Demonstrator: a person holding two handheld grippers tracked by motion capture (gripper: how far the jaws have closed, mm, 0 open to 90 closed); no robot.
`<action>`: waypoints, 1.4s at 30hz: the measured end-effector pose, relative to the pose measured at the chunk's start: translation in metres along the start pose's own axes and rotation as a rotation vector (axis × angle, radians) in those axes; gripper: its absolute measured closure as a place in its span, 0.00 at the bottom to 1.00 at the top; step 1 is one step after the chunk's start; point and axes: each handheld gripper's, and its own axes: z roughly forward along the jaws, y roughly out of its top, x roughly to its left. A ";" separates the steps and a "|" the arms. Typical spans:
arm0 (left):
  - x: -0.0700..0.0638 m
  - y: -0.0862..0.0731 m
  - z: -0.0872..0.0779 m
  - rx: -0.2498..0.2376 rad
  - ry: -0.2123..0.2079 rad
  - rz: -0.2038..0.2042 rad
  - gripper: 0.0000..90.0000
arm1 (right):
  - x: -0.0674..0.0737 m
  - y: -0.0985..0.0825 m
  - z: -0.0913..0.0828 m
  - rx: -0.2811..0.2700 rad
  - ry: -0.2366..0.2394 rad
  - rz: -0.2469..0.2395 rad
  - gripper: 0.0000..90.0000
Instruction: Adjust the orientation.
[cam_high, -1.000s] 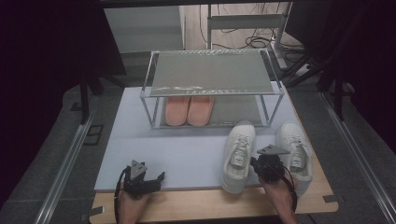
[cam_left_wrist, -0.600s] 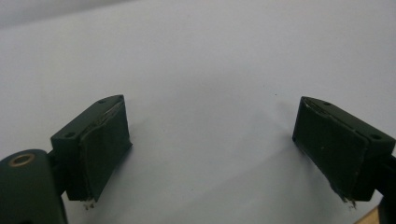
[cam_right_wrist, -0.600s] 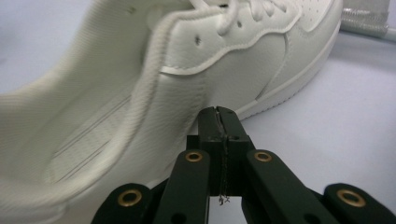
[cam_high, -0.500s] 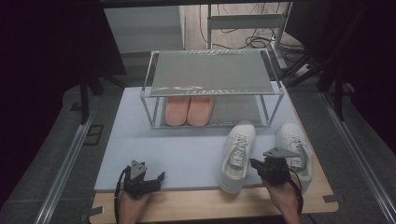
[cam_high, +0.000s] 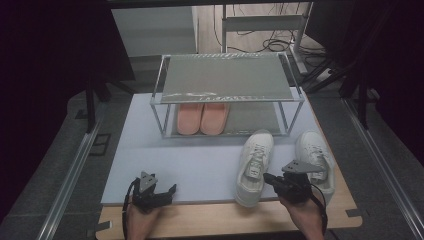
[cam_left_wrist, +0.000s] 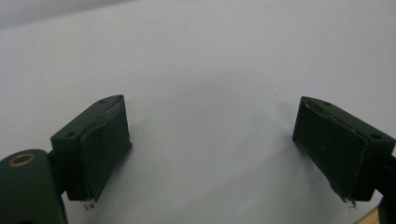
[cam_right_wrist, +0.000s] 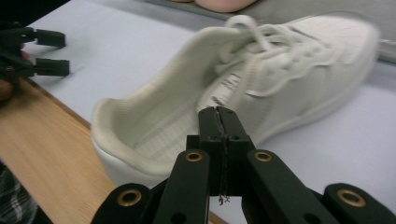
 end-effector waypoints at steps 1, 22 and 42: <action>0.000 0.000 0.000 0.000 0.000 0.000 0.12 | 0.002 0.000 0.003 -0.002 0.010 -0.006 0.99; 0.000 0.000 0.000 0.000 0.000 0.000 0.12 | -0.011 -0.008 0.001 0.011 -0.014 -0.001 0.99; 0.000 0.000 0.000 0.001 0.001 0.000 0.12 | -0.023 0.005 -0.018 0.009 -0.068 0.055 0.70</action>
